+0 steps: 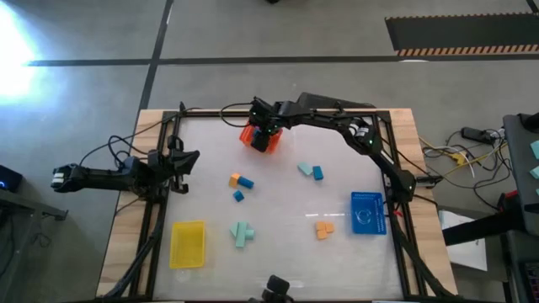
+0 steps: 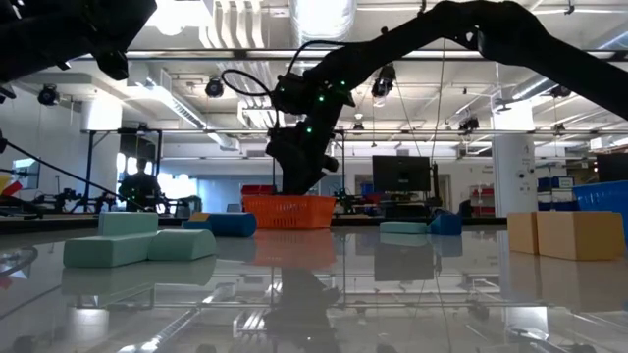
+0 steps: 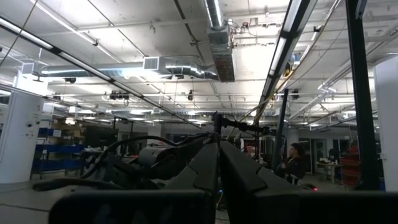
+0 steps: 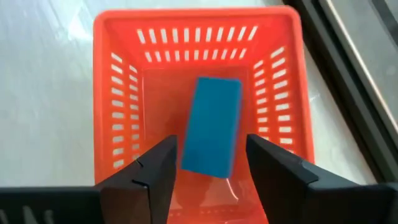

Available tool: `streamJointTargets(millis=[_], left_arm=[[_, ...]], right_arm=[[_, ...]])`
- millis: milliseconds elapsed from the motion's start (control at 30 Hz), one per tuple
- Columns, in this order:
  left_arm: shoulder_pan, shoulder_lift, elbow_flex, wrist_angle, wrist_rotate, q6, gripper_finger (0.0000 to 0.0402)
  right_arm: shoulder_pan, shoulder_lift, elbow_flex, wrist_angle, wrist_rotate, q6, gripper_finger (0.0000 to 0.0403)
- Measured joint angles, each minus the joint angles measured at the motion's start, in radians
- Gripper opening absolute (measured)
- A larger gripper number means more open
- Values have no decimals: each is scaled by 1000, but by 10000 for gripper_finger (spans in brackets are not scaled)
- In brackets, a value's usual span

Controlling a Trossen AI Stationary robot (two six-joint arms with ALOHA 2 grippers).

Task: Sort & place blocks by color
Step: Put the green block into the yellow bin

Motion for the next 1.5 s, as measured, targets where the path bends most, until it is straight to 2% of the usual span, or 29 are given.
streamJointTargets(millis=[267,433,567,733,1000,1200,1367,1500], left_arm=[[0,0,0,0,0,0,0],[0,2,0,-1,0,-2,0],[0,10,0,-9,-1,-7,0],[0,48,0,-11,-25,-9,0],[0,154,3,-19,-208,-62,0],[0,231,53,-29,-213,-112,0],[-1,343,62,-33,-201,-281,0],[-4,441,65,-39,-147,-427,0]], right_arm=[[40,-88,3,-40,7,12,186],[118,-166,-15,-99,19,10,175],[204,-256,-94,-86,51,0,167],[314,-411,-309,51,97,22,158],[467,-689,-751,428,176,21,145],[524,-862,-1008,721,184,-37,133],[534,-1002,-1156,849,185,-80,121],[536,-1101,-1269,948,186,-113,111]])
